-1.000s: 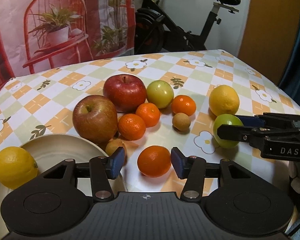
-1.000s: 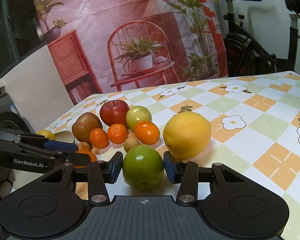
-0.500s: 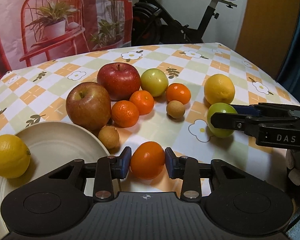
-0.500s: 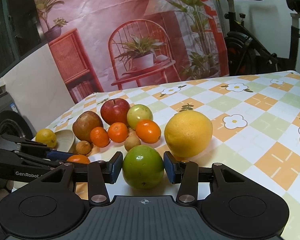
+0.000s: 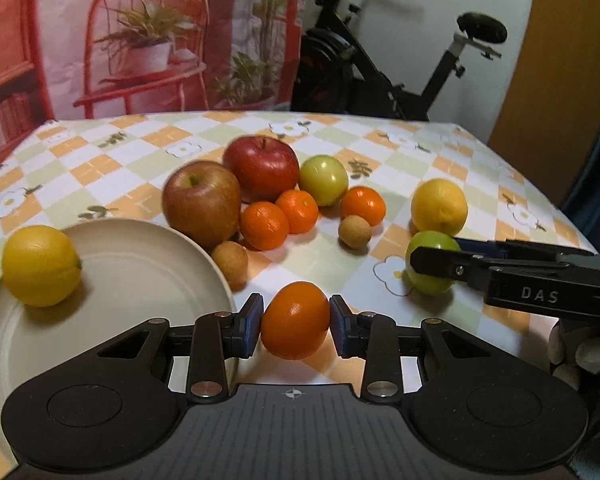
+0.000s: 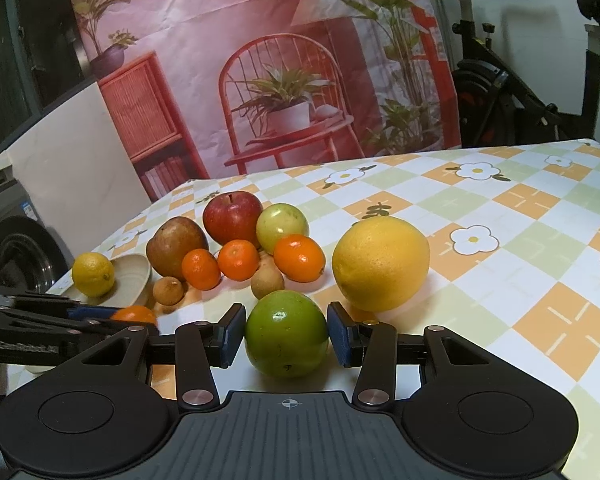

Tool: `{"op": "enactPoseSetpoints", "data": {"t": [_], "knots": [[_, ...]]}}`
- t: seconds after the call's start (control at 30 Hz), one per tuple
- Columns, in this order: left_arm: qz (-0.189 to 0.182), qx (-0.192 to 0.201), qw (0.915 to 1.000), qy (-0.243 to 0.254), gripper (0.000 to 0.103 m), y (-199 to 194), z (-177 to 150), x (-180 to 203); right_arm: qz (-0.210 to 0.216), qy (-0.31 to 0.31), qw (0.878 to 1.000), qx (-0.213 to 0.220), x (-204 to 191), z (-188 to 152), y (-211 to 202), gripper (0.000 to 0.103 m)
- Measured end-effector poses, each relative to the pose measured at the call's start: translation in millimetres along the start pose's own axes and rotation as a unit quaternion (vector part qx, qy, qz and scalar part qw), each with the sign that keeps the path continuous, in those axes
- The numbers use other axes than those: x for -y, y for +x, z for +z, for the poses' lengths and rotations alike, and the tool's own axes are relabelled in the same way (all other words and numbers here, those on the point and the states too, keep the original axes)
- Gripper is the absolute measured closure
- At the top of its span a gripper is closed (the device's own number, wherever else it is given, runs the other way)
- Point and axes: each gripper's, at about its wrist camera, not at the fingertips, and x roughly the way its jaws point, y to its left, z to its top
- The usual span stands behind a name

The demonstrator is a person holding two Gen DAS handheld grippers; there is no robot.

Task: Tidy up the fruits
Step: 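Close the left gripper on the tangerine and lift it, then carry the tangerine in the left gripper toward the beige plate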

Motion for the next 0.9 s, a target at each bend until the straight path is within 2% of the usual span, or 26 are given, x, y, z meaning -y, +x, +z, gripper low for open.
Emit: {"op": "enactPoseSetpoints", "data": {"t": [0.2,0.4,0.9], "knots": [[0.014,0.029,0.9993,-0.017,0.065,-18,4,-6,0.0,0.001,1.0,-0.001,1,0,0,0.061],[0.005,0.013,0.999,-0.042,0.065,-17,-3,-10,0.0,0.001,1.0,-0.001,0,0,0,0.061],[0.002,0.02,0.9992,-0.033,0.065,-18,-5,-8,0.0,0.001,1.0,-0.001,0,0,0,0.061]]}}
